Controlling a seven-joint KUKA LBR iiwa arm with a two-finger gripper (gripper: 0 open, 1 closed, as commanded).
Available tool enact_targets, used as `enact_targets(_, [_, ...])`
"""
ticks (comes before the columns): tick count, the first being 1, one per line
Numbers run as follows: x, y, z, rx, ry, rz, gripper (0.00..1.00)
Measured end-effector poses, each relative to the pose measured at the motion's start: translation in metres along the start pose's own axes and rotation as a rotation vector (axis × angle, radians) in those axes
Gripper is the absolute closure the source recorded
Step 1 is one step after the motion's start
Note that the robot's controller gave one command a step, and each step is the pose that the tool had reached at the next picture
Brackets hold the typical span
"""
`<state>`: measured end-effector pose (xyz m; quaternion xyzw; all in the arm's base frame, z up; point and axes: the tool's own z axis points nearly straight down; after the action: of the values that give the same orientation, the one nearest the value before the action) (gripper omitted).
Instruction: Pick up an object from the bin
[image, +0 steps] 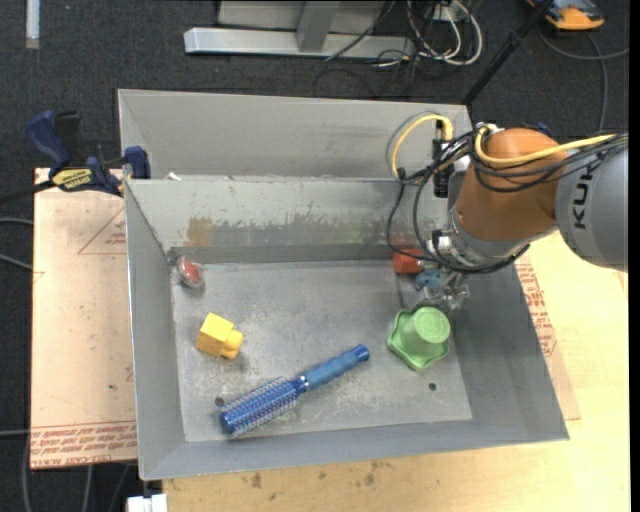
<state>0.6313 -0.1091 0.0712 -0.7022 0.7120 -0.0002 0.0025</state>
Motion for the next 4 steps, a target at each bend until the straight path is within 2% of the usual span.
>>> enact_targets(1, [-0.004, 0.0, 0.0, -0.001, -0.007, 0.0, 0.0])
enact_targets(2, [-0.009, 0.027, 0.0, -0.001, -0.008, -0.562, 0.0])
enact_targets(3, [-0.002, 0.082, -0.003, 0.019, -0.004, -1.01, 0.0])
enact_targets(4, [0.014, 0.114, -0.006, 0.033, -0.005, -1.181, 0.0])
